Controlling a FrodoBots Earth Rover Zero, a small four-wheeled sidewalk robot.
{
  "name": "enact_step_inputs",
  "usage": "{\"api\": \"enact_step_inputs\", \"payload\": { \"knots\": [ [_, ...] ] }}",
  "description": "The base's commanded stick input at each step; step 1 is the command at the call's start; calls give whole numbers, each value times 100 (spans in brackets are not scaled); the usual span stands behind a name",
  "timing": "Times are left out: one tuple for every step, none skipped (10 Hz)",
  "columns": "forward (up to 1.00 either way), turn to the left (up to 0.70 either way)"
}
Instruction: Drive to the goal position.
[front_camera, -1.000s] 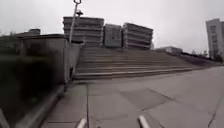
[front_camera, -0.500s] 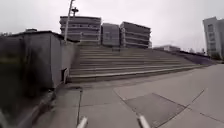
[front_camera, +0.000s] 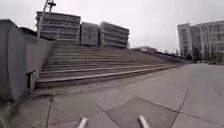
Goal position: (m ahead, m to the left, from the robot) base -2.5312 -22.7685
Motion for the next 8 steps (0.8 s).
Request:
{"api": "enact_step_inputs", "payload": {
  "knots": [
    [70, -30],
    [70, -13],
    [70, 0],
    [70, 0],
    [70, 0],
    [70, 0],
    [70, 0],
    [70, 0]
  ]
}}
